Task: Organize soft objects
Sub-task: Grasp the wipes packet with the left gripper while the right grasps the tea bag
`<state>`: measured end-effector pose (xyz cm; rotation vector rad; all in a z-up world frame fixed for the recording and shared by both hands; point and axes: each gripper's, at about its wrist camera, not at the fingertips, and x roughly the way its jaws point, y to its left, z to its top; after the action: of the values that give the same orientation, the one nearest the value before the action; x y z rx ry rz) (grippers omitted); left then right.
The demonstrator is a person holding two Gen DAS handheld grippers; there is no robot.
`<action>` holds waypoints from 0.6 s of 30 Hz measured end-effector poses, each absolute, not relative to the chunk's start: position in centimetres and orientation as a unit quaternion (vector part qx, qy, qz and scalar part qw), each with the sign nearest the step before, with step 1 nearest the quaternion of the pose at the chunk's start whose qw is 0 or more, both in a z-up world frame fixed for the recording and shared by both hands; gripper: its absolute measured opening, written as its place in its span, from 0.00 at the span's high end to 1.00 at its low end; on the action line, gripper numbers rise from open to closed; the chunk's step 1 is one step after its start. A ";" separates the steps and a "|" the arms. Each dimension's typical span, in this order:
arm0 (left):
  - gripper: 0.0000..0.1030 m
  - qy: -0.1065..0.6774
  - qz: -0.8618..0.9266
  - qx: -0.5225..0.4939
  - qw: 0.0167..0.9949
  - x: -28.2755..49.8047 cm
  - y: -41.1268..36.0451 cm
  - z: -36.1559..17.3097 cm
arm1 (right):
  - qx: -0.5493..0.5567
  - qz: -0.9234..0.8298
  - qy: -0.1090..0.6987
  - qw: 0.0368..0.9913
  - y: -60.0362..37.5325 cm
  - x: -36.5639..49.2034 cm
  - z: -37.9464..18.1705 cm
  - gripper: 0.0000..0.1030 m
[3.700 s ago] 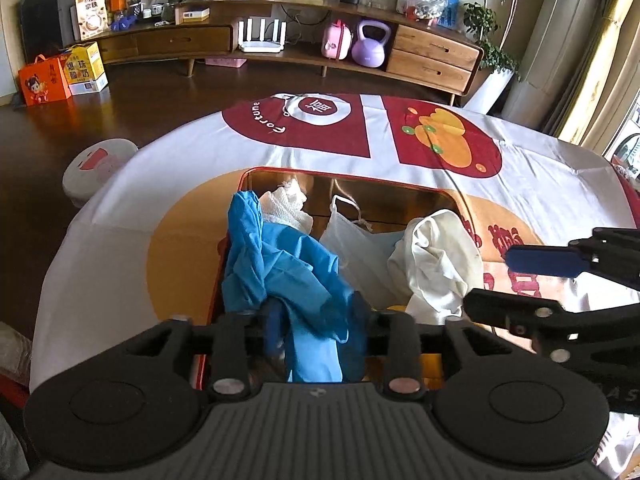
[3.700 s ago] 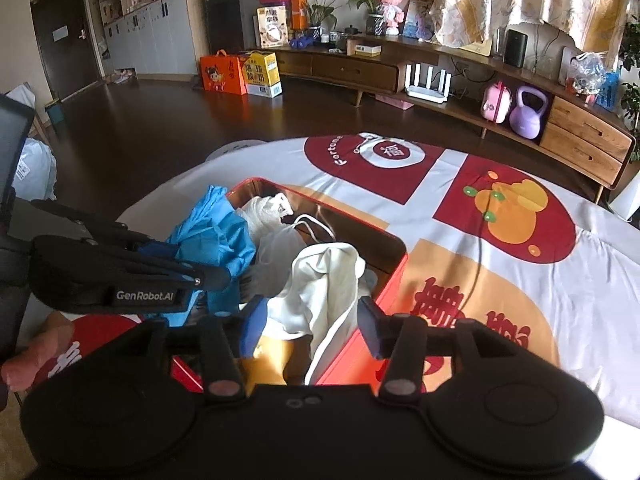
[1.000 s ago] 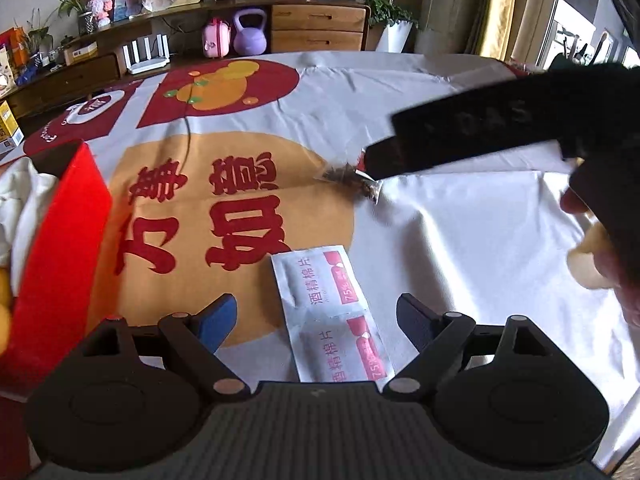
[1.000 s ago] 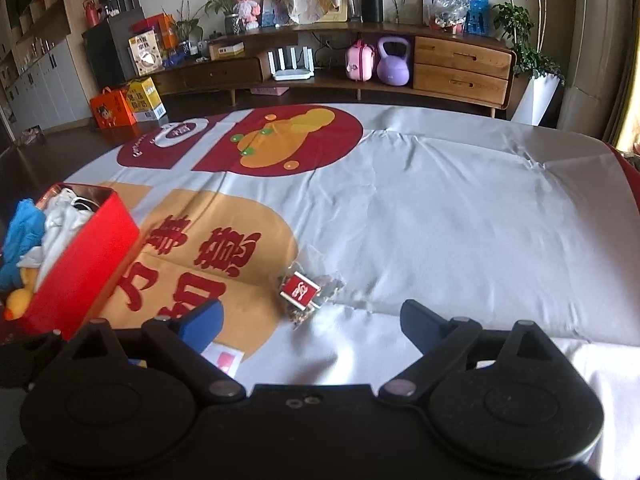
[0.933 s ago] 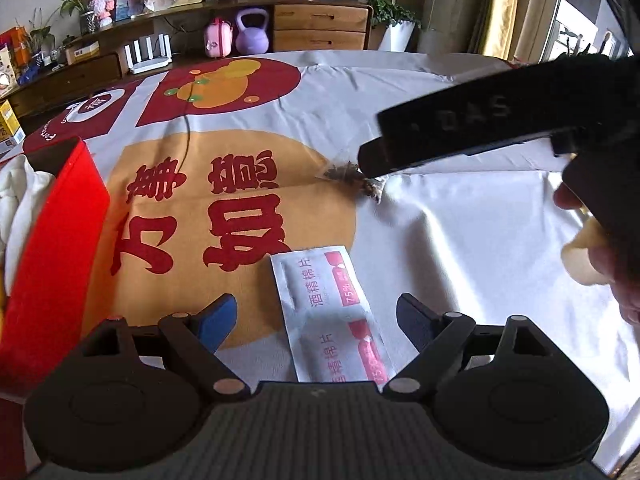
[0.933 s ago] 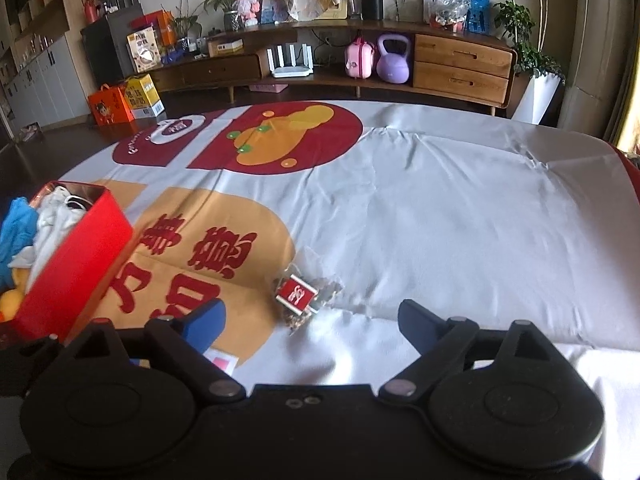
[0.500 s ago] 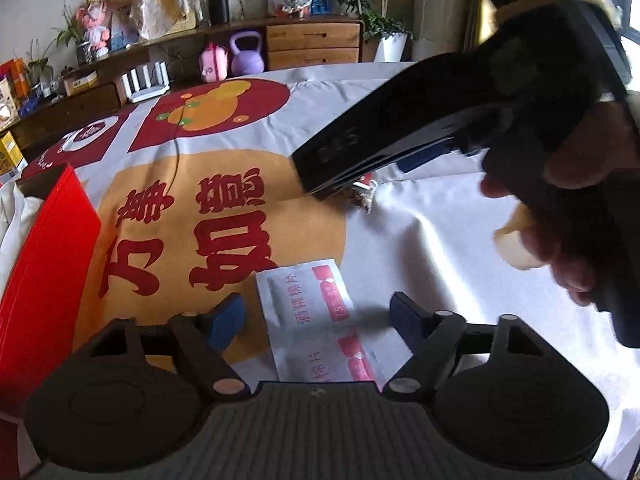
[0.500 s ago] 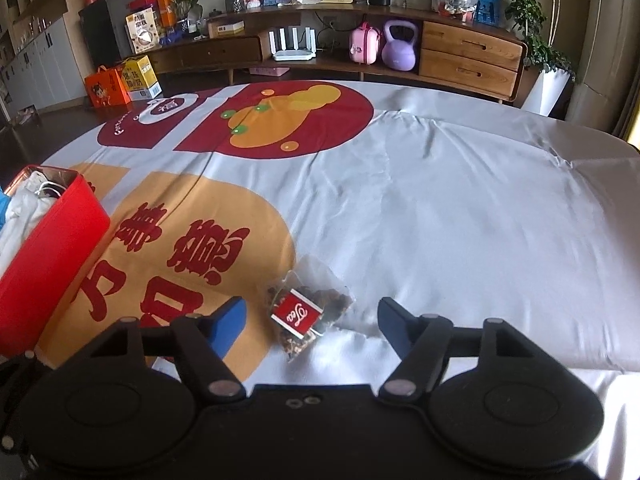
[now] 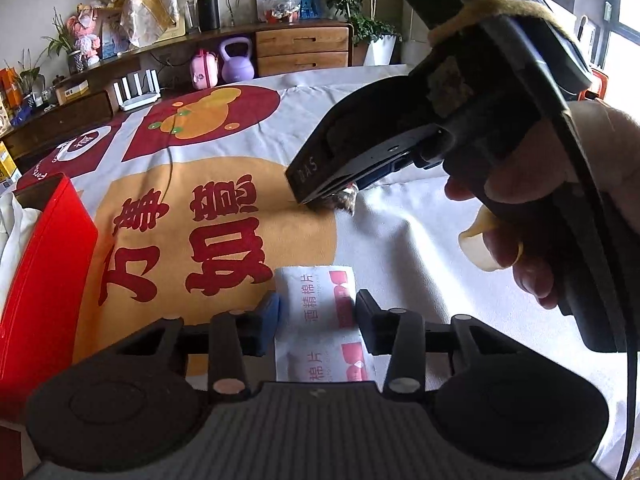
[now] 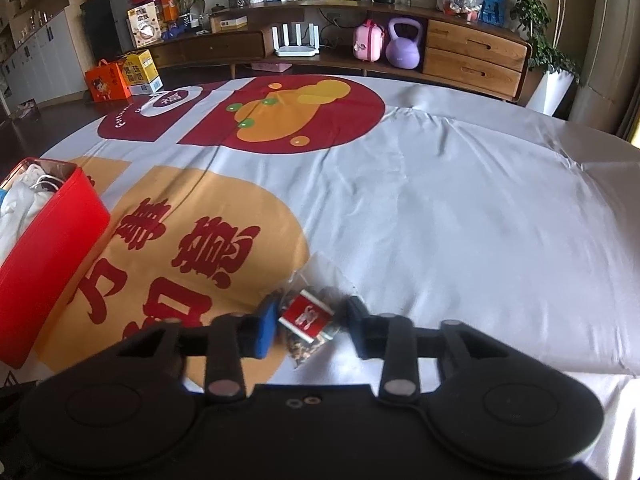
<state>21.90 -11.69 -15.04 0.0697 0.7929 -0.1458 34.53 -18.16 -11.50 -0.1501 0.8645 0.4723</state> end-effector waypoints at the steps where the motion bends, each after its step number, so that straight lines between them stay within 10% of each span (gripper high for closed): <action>1: 0.62 0.387 -0.072 0.032 0.919 21.9 -11.6 -15.0 | -0.073 0.224 0.413 0.880 -18.1 34.4 -11.4 0.75; 18: 0.62 0.397 -0.067 -0.001 0.915 20.6 -9.0 -14.1 | -0.050 0.229 0.406 0.884 -19.1 31.7 -9.3 0.83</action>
<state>20.64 -8.96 -14.12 -0.0030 0.8182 -0.1370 31.72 -19.14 -9.33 -0.1040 0.8443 0.4762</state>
